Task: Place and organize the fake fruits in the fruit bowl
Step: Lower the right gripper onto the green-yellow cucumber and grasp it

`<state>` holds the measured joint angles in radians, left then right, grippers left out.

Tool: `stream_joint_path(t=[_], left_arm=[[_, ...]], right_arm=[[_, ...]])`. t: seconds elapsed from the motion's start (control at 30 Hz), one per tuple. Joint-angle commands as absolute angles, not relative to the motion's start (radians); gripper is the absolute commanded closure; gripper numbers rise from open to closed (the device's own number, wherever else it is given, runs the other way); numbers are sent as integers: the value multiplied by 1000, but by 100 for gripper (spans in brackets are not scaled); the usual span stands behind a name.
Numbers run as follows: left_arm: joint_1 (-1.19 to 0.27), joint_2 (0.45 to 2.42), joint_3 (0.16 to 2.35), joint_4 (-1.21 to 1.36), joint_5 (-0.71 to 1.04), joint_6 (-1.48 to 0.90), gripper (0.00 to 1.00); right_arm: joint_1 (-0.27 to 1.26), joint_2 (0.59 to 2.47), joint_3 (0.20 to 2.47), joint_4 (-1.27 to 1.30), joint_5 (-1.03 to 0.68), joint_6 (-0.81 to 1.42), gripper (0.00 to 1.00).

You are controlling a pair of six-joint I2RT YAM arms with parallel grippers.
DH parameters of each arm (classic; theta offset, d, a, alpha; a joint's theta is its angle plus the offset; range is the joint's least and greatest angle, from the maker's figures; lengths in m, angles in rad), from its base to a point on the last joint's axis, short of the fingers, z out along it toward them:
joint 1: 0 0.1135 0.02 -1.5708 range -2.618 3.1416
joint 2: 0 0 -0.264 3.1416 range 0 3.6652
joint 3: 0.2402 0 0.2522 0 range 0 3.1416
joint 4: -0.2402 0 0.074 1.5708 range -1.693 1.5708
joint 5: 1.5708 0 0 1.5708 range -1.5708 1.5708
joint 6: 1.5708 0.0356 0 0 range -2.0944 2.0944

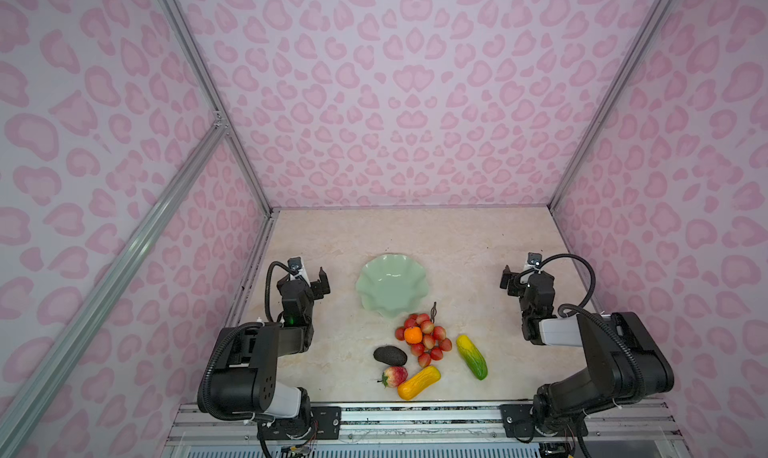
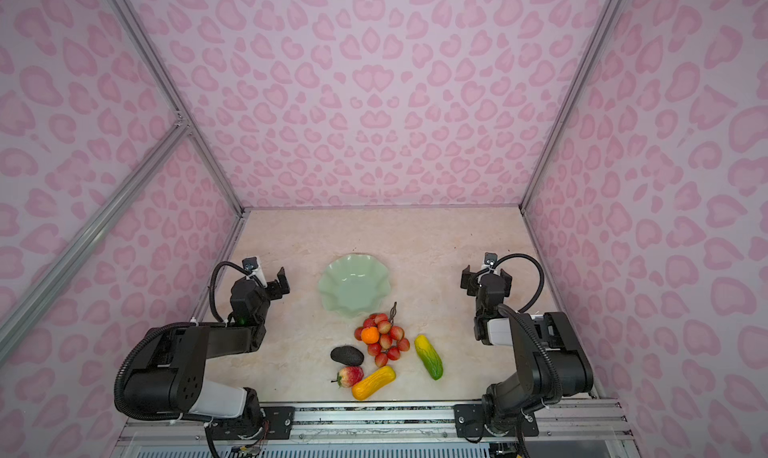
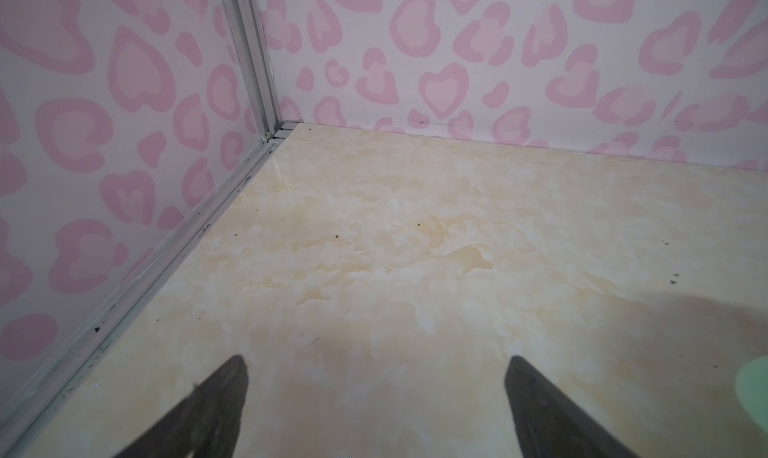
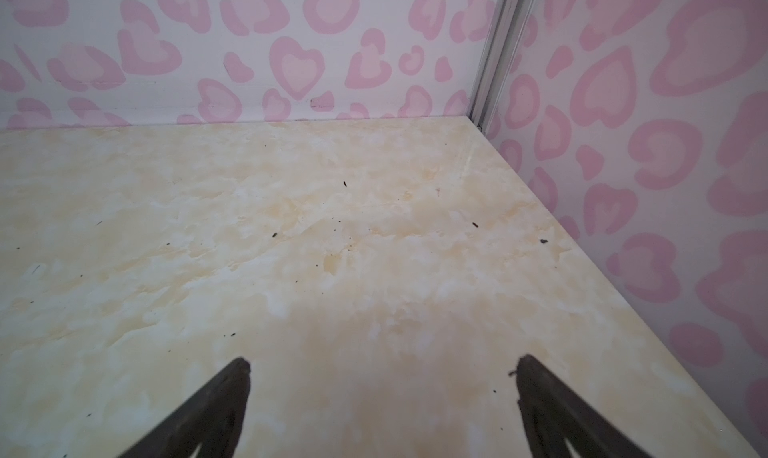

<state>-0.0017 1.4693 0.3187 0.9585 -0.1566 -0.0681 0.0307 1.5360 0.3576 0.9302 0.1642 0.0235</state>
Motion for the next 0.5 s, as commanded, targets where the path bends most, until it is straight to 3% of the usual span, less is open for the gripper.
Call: stream_joint_path(t=[0.0,0.47], left_arm=[[-2,1472,325,987,-150,-61,2],[0,1474,327,985,-150,-60,2]], right_arm=[[33,1536,350,949,175,26,1],[-4,1540,361,933,78,30,1]])
